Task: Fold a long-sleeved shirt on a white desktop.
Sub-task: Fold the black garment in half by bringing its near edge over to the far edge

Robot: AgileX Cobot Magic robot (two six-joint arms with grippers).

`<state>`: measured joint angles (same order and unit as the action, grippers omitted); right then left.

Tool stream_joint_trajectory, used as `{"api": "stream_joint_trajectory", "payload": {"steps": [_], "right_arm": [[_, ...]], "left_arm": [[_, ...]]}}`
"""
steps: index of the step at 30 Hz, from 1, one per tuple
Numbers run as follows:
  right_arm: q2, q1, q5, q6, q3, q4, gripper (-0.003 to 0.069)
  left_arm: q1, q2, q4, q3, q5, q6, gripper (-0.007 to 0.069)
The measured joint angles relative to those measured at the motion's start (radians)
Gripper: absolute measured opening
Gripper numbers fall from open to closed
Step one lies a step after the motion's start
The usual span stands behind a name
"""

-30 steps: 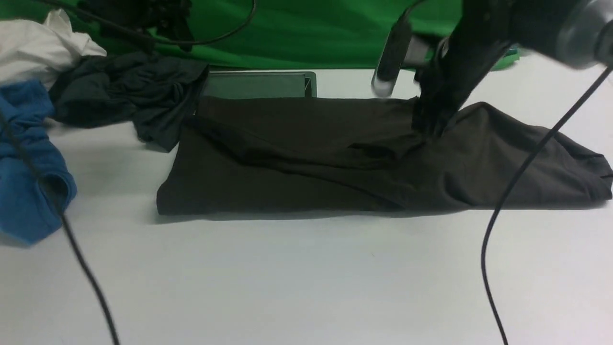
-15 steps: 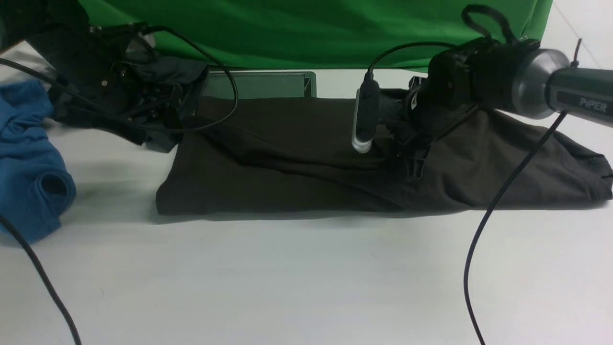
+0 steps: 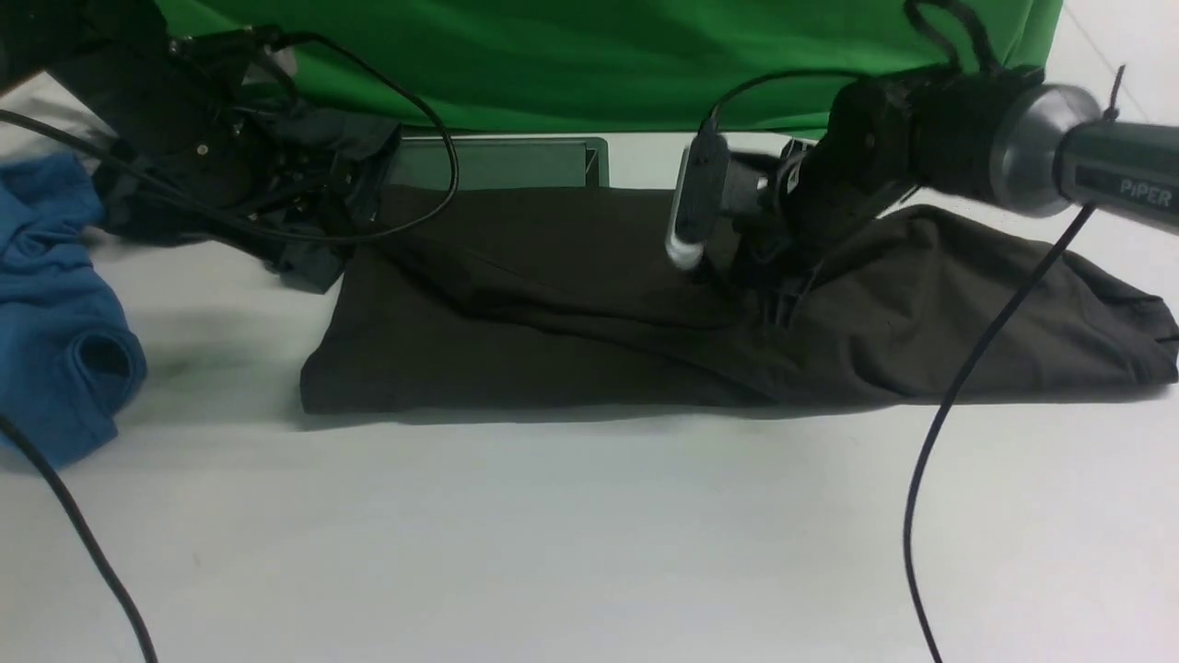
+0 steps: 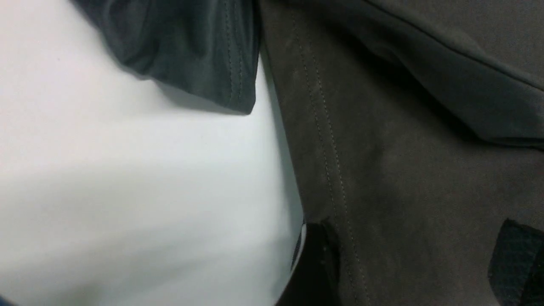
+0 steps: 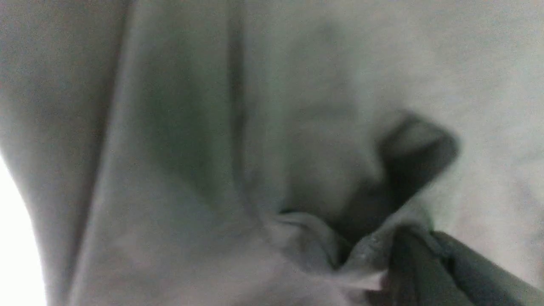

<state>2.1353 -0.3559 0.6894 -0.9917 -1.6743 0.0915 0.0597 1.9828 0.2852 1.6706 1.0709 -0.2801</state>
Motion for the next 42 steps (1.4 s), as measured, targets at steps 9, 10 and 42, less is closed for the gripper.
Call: {"api": "stream_joint_trajectory", "payload": {"steps": [9,10,42], "right_arm": [[-0.002,0.018,0.267,-0.003,-0.112,0.019,0.0148],[-0.002,0.016,0.278,-0.003,-0.112,0.016,0.0210],[0.058,0.014,0.259,-0.174,-0.105,-0.019,0.0444]], "left_arm": [[0.000,0.000,0.001,0.000,-0.004,0.000,0.0519],[0.000,0.000,0.001,0.000,-0.004,0.000,0.0519],[0.000,0.000,0.002,0.000,-0.015,-0.002,0.0519]]}}
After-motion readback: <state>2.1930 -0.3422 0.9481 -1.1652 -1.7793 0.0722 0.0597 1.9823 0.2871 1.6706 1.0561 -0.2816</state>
